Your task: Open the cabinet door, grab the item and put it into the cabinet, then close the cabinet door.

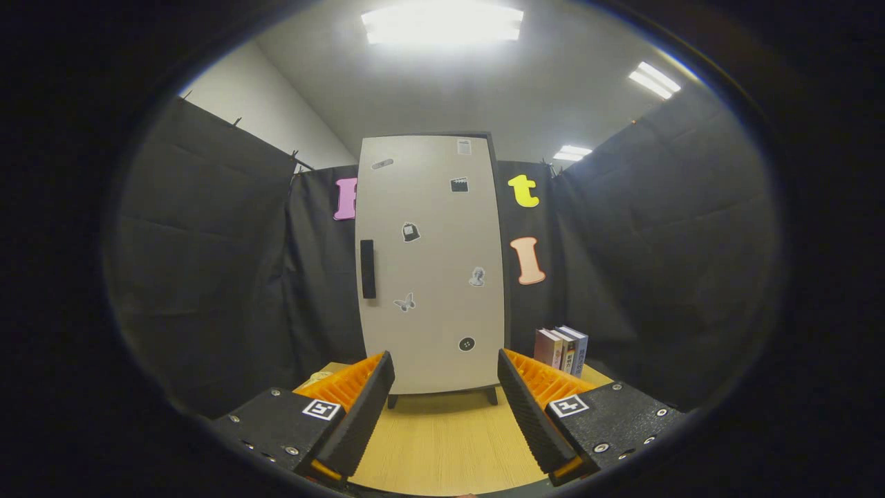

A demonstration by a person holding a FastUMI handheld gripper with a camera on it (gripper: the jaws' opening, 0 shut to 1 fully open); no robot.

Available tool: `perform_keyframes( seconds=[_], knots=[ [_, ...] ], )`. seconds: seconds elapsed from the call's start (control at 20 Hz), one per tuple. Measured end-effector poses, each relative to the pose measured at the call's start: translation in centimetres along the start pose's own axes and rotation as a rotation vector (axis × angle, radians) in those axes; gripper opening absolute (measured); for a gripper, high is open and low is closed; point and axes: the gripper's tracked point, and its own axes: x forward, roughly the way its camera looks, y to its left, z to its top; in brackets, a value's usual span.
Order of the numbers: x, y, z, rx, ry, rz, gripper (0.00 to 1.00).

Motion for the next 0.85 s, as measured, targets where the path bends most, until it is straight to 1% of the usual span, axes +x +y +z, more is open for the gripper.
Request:
perform_keyframes(
  seconds=[0.35, 0.85],
  knots=[
    [-0.41, -0.53, -0.12, 0.006, 0.005, -0.012, 0.93],
    [-0.3, 0.2, -0.03, 0.003, 0.002, -0.008, 0.93]
  ],
)
